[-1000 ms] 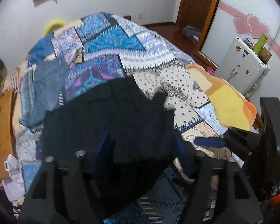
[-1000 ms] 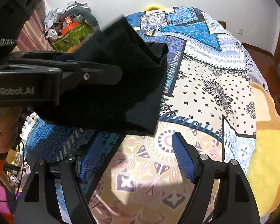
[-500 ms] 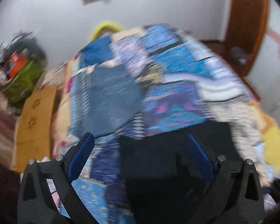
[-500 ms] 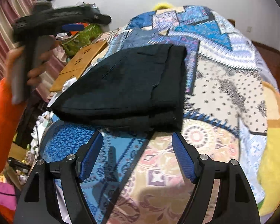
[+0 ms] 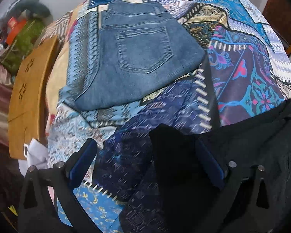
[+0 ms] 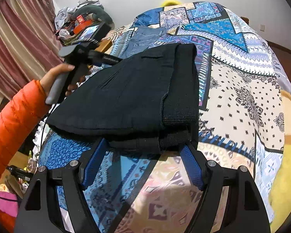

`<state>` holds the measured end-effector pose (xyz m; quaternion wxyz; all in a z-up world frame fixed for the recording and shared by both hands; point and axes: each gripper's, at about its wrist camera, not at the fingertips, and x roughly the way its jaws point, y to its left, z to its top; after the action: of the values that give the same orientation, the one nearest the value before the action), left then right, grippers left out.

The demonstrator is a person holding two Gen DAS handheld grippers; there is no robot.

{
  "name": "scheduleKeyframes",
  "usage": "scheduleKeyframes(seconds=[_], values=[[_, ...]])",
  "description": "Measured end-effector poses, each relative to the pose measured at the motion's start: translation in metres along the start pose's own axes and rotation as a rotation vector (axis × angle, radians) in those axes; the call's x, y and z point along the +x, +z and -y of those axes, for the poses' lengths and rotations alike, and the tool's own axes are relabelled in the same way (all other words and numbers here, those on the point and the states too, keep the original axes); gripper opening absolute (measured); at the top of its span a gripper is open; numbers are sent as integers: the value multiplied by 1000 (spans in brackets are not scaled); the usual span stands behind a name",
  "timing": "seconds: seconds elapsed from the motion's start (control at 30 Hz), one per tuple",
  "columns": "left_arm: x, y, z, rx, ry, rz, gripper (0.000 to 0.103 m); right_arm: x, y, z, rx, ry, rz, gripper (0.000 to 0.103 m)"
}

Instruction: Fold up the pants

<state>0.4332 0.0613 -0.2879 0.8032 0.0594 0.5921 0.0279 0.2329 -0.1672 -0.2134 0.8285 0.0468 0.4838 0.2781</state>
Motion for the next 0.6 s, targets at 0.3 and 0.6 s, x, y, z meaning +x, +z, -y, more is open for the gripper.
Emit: scheduleKeyframes(seconds=[0.3, 0.6], values=[[-32, -76, -23, -59, 18, -1, 102, -37, -1, 12, -21, -109, 79, 73], [-83, -149, -4, -79, -73, 49, 102, -63, -12, 6, -27, -97, 150, 73]])
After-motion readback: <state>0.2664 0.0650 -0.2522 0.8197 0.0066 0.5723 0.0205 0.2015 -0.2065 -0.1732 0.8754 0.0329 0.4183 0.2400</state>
